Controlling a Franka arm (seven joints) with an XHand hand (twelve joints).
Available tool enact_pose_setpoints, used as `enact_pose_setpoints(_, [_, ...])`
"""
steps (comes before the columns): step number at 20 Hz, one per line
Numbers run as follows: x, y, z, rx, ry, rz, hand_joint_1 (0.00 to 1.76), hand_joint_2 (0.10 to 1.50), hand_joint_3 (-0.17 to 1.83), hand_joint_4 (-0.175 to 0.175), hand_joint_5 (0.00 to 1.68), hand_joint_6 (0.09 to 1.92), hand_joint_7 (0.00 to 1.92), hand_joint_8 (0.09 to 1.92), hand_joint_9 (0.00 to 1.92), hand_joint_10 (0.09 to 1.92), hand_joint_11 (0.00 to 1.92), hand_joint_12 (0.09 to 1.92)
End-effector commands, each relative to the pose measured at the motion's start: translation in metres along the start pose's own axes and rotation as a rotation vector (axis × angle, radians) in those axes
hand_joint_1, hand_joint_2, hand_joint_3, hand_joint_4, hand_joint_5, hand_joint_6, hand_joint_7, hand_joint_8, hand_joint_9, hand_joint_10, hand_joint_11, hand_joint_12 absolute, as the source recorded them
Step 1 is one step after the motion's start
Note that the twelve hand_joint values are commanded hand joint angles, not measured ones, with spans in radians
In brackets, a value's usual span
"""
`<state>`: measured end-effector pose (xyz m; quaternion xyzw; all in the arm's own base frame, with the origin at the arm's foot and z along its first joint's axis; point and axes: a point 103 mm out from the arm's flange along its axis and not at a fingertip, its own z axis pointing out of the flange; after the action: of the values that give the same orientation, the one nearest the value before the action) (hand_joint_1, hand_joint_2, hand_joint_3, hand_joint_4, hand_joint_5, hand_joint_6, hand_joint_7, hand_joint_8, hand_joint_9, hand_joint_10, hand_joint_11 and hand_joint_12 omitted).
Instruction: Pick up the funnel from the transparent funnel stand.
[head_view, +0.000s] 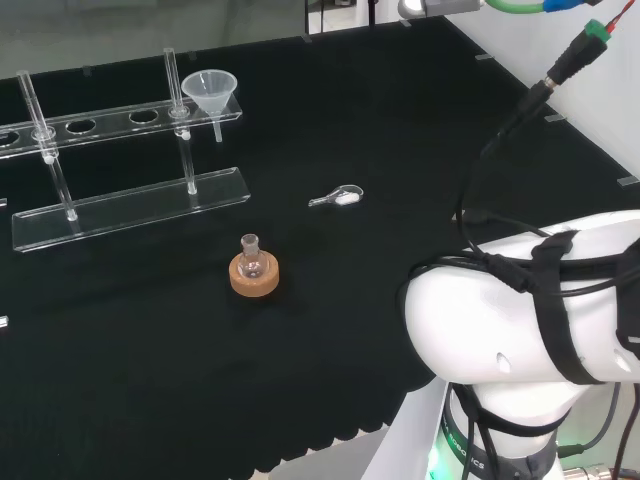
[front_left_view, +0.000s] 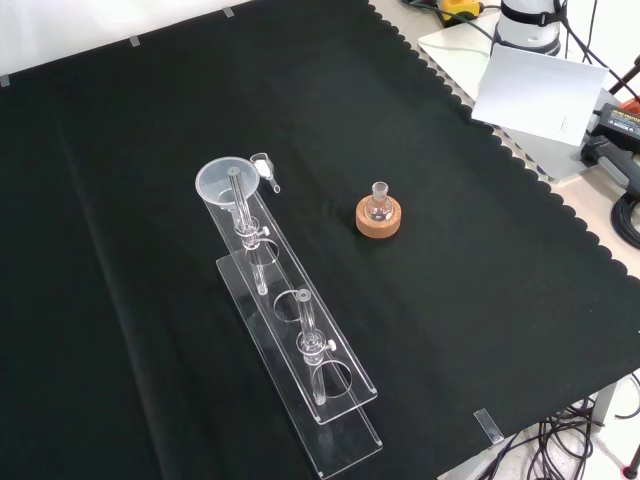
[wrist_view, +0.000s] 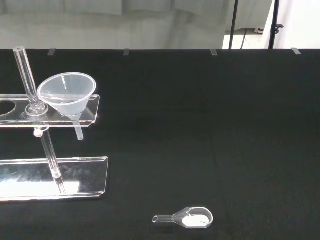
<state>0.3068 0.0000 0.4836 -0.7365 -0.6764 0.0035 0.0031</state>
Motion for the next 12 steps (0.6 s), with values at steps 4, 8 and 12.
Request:
enact_pose_setpoints(4, [-0.001, 0.013, 0.0, 0.012, -0.017, -0.024, 0.38, 0.5, 0.18, 0.027, 0.02, 0.09, 0.03, 0.09, 0.02, 0.09, 0.0, 0.84])
enact_pose_setpoints(8, [0.002, 0.028, 0.002, 0.016, -0.029, -0.053, 0.38, 0.54, 0.1, 0.023, 0.0, 0.09, 0.0, 0.09, 0.0, 0.09, 0.0, 0.82])
enact_pose_setpoints(12, [0.011, 0.048, 0.008, 0.036, -0.028, -0.101, 0.38, 0.54, 0.09, 0.019, 0.0, 0.09, 0.0, 0.09, 0.0, 0.09, 0.0, 0.82])
